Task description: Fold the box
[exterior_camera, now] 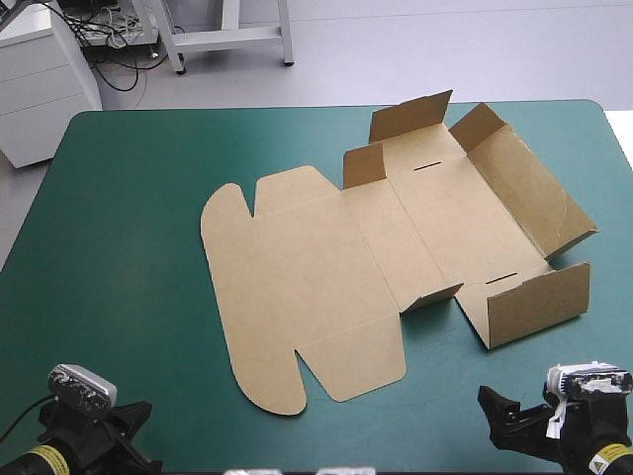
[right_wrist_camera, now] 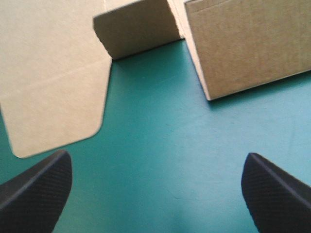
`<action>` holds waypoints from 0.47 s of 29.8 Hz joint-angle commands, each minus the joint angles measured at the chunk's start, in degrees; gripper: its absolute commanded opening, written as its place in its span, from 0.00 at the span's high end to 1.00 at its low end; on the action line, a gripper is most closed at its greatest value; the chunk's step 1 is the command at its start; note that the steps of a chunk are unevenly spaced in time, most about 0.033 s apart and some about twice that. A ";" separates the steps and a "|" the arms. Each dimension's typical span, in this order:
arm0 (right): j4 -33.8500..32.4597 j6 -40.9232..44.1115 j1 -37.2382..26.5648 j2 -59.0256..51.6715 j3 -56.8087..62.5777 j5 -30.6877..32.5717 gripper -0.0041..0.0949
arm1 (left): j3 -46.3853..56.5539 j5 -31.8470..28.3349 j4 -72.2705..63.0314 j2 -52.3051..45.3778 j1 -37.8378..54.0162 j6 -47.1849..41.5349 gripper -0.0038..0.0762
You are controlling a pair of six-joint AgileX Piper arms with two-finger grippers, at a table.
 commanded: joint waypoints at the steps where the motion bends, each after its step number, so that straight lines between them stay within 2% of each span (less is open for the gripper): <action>1: 7.47 4.75 -0.09 0.88 -1.74 -7.27 0.07 | -1.21 -3.41 -0.37 0.83 -0.26 -0.27 0.99; 6: 16.12 9.80 -0.09 0.98 -1.74 -14.07 0.12 | -1.21 -3.41 -0.37 0.83 -0.26 -0.27 0.99; 14: 19.26 14.94 -0.09 7.53 -1.52 -18.64 0.14 | -1.21 -3.41 -0.37 0.83 -0.26 -0.27 0.99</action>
